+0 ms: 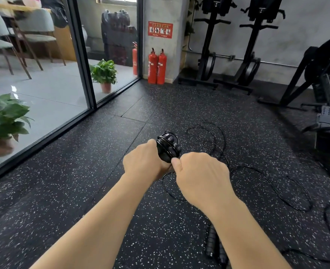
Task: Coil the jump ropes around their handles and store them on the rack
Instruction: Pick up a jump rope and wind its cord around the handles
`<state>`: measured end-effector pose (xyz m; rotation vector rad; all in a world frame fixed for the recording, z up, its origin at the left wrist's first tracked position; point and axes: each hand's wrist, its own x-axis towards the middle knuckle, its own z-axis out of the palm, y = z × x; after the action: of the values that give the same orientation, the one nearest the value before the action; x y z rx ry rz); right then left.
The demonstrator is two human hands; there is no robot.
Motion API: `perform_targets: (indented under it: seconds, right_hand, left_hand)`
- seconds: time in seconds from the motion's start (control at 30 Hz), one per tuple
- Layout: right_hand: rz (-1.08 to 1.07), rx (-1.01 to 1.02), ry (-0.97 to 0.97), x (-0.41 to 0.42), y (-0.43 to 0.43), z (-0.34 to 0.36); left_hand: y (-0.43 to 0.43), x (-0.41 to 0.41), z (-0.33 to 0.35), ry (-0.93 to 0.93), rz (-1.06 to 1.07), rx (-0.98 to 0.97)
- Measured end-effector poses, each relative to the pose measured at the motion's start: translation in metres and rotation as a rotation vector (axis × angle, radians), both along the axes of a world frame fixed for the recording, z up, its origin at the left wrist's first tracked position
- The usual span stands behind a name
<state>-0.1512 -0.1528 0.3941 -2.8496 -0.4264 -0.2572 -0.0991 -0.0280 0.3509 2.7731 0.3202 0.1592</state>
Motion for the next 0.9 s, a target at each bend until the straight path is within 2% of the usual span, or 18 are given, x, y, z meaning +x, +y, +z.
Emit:
perform_targets:
  seconds: [0.13,0.23,0.33,0.5,0.63,0.73,0.9]
  right_hand:
    - [0.01,-0.091,-0.086,0.009,-0.004,0.004]
    - [0.063,-0.18,-0.086,0.021,-0.014,0.002]
    - [0.116,-0.178,-0.047,0.031,-0.027,-0.003]
    - [0.111,-0.083,-0.066,0.041,-0.044,-0.004]
    - [0.094,0.142,-0.008,0.051,-0.055,-0.014]
    - [0.11,0.292,0.028,0.059,-0.063,-0.021]
    - [0.066,0.684,0.294,0.067,-0.075,-0.026]
  left_hand:
    - [-0.012,-0.004,0.002,-0.008,-0.107,0.114]
    - [-0.021,-0.006,-0.005,-0.007,-0.296,0.246]
    - [-0.027,-0.008,-0.006,0.033,-0.501,0.387]
    - [-0.035,-0.019,-0.004,0.049,-0.746,0.333]
    - [-0.038,-0.024,-0.001,0.04,-0.855,0.288]
    - [-0.033,-0.022,-0.004,-0.079,-0.87,0.209]
    - [-0.033,-0.03,-0.001,-0.185,-0.879,0.143]
